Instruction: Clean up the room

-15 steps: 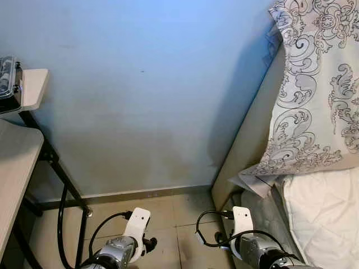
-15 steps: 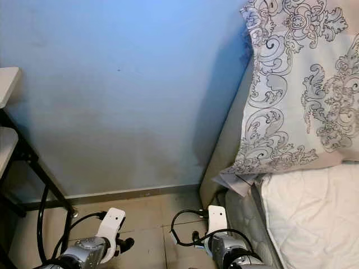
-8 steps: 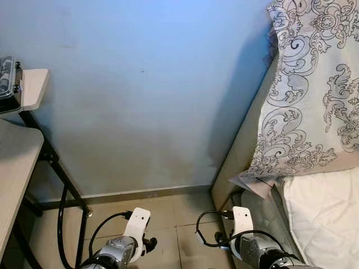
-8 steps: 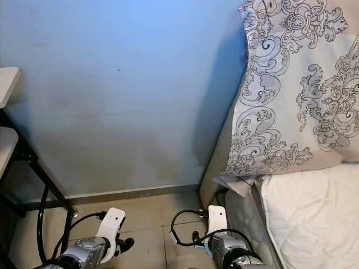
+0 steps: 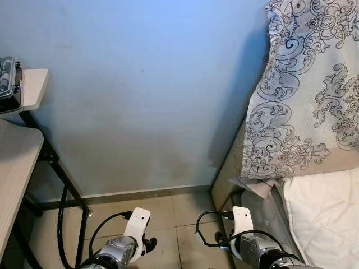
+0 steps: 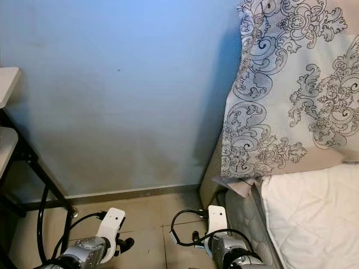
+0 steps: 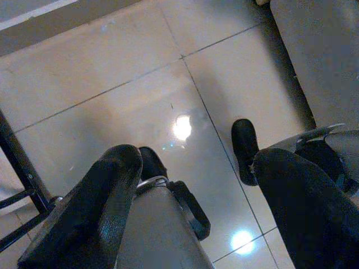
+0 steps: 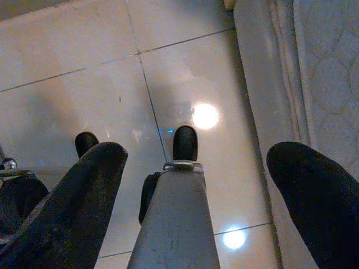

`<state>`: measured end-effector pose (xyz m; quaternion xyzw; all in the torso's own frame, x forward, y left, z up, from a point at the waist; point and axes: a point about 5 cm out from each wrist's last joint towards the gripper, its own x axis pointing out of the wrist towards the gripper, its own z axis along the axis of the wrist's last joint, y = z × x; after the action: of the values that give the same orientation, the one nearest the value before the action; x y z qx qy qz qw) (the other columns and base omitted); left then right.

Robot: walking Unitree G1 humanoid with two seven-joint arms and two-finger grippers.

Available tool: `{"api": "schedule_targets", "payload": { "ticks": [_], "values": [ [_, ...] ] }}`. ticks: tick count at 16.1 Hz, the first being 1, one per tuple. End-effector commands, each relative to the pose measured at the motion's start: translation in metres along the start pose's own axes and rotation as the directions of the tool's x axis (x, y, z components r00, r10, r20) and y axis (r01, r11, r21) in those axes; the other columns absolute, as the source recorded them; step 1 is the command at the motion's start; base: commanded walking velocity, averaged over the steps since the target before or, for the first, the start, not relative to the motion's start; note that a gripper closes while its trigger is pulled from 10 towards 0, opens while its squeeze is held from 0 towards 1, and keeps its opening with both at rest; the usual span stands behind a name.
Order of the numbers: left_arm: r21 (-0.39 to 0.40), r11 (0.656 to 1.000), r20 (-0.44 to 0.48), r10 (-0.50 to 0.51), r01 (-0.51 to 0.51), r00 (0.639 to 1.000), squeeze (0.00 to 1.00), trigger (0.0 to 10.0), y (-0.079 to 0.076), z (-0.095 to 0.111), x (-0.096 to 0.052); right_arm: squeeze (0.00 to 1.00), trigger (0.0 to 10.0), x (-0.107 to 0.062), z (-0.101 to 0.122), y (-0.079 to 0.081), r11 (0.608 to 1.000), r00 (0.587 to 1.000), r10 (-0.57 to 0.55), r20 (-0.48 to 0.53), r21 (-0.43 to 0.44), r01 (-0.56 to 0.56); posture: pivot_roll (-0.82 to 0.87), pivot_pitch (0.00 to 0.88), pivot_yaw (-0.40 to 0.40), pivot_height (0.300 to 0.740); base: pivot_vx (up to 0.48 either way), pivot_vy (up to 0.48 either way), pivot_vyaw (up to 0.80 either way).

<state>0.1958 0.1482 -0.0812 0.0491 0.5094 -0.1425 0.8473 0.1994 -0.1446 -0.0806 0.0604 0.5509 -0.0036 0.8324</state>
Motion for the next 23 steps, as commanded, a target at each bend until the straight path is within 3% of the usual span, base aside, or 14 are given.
{"api": "schedule_targets", "payload": {
  "ticks": [1, 3, 4, 5, 10, 14, 16, 17, 18, 19, 20, 21, 22, 23],
  "values": [
    [-0.429, 0.891, -0.042, 0.144, -0.148, 0.989, 0.00, 10.0, 0.019, -0.008, -0.004, 0.00, 10.0, -0.002, 0.017, -0.012, 0.997, 0.995, -0.074, 0.065, 0.032, 0.072, -0.20, 0.000, -0.022, 0.740, 0.000, 0.000, 0.00],
    [-0.408, 0.901, -0.039, 0.144, -0.147, 0.989, 0.00, 10.0, 0.023, -0.006, -0.005, 0.00, 10.0, -0.002, 0.018, -0.011, 0.996, 0.995, -0.078, 0.068, 0.037, 0.076, -0.19, 0.000, -0.027, 0.740, 0.000, 0.000, 0.00],
    [-0.302, 0.945, -0.011, 0.132, -0.129, 0.991, 0.00, 10.0, 0.020, 0.005, -0.004, 0.00, 10.0, -0.002, 0.023, -0.002, 0.998, 0.993, -0.056, 0.104, 0.011, 0.055, -0.20, 0.000, 0.036, 0.740, 0.000, 0.000, 0.00],
    [-0.185, 0.977, 0.045, 0.119, -0.109, 0.992, 0.00, 10.0, 0.016, 0.023, -0.002, 0.00, 10.0, -0.003, 0.031, 0.011, 0.999, 0.988, -0.021, 0.151, -0.038, 0.027, -0.20, 0.000, 0.035, 0.740, 0.000, 0.000, 0.00],
    [-0.261, 0.959, 0.064, 0.136, -0.115, 0.989, 0.00, 10.0, 0.019, 0.026, -0.003, 0.00, 10.0, -0.003, 0.035, 0.013, 0.999, 0.985, -0.004, 0.170, -0.050, 0.012, -0.20, 0.000, 0.040, 0.740, 0.000, 0.000, 0.00],
    [-0.260, 0.957, 0.060, 0.145, -0.125, 0.988, 0.00, 10.0, 0.019, 0.023, -0.003, 0.00, 10.0, -0.003, 0.034, 0.009, 0.997, 0.986, -0.012, 0.165, -0.070, 0.023, -0.19, 0.000, 0.031, 0.740, 0.000, 0.000, 0.00],
    [-0.287, 0.953, 0.099, 0.133, -0.100, 0.986, 0.00, 10.0, 0.015, 0.030, -0.002, 0.00, 10.0, -0.004, 0.042, 0.012, 0.999, 0.982, -0.008, 0.188, -0.047, 0.018, -0.19, 0.000, 0.025, 0.740, 0.000, 0.000, 0.00],
    [-0.272, 0.961, 0.187, 0.095, -0.042, 0.978, 0.00, 10.0, 0.011, 0.050, -0.003, 0.00, 10.0, -0.008, 0.059, 0.021, 0.998, 0.965, 0.044, 0.257, -0.055, -0.031, -0.18, 0.000, 0.025, 0.740, 0.000, 0.000, 0.00],
    [-0.210, 0.978, 0.323, 0.059, 0.011, 0.945, 0.00, 10.0, 0.012, 0.083, -0.009, 0.00, 10.0, -0.014, 0.078, 0.028, 0.987, 0.926, 0.111, 0.361, -0.146, -0.062, -0.17, 0.000, 0.032, 0.740, 0.000, 0.000, 0.00],
    [-0.201, 0.979, 0.424, 0.056, 0.034, 0.904, 0.00, 10.0, 0.017, 0.107, -0.017, 0.00, 10.0, -0.021, 0.092, 0.028, 0.984, 0.882, 0.140, 0.451, -0.160, -0.074, -0.16, 0.000, 0.033, 0.740, 0.000, 0.000, 0.00],
    [-0.209, 0.975, 0.556, 0.058, 0.072, 0.829, 0.00, 10.0, 0.026, 0.134, -0.033, 0.00, 10.0, -0.040, 0.120, 0.032, 0.980, 0.752, 0.199, 0.628, -0.131, -0.151, -0.15, 0.000, 0.032, 0.740, 0.000, 0.000, 0.00],
    [-0.183, 0.981, 0.661, 0.069, 0.071, 0.748, 0.00, 10.0, 0.035, 0.156, -0.055, 0.00, 10.0, -0.061, 0.140, 0.032, 0.977, 0.639, 0.206, 0.741, -0.116, -0.180, -0.15, 0.000, 0.032, 0.740, 0.000, 0.000, 0.00],
    [-0.167, 0.984, 0.703, 0.077, 0.059, 0.707, 0.00, 10.0, 0.038, 0.164, -0.067, 0.00, 10.0, -0.070, 0.148, 0.030, 0.980, 0.598, 0.188, 0.779, -0.107, -0.168, -0.15, 0.000, 0.032, 0.740, 0.000, 0.000, 0.00],
    [-0.172, 0.981, 0.762, 0.073, 0.092, 0.643, 0.00, 10.0, 0.042, 0.174, -0.086, 0.00, 10.0, -0.083, 0.157, 0.022, 0.988, 0.556, 0.152, 0.817, -0.116, -0.099, -0.14, 0.000, 0.030, 0.740, 0.000, 0.000, 0.00]
  ]
}}
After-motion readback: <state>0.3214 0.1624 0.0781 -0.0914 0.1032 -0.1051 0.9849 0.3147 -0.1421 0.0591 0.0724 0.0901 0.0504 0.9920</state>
